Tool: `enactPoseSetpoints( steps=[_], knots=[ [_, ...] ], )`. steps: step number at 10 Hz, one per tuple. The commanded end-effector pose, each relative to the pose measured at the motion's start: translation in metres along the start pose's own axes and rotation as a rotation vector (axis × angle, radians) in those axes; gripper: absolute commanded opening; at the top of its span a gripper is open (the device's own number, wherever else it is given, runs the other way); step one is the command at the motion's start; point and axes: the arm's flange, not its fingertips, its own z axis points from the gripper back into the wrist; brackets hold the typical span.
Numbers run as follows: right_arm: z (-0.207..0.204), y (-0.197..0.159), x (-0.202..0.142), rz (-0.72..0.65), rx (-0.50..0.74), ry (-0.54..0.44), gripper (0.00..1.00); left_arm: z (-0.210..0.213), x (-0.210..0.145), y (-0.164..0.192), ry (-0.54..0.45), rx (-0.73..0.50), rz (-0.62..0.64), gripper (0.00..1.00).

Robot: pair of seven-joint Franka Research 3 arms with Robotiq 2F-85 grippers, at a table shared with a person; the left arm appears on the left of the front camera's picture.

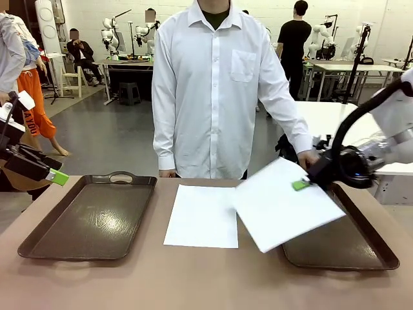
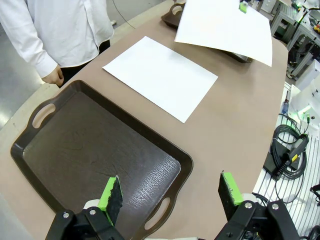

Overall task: Sort the A4 documents.
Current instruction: Place the A4 Paper in the designated Handle tray.

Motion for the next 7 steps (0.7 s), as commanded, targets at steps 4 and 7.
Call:
enactPoseSetpoints(
  steps=[4, 7],
  knots=[
    [0.014, -0.033, -0.022, 0.045, -0.076, -0.100, 0.01, 0.000, -0.001, 0.002, -0.013, -0.012, -0.013, 1.00],
    [0.020, -0.063, -0.023, -0.031, -0.205, -0.070, 0.01, 0.000, -0.001, 0.002, -0.013, -0.012, -0.013, 1.00]
  ],
)
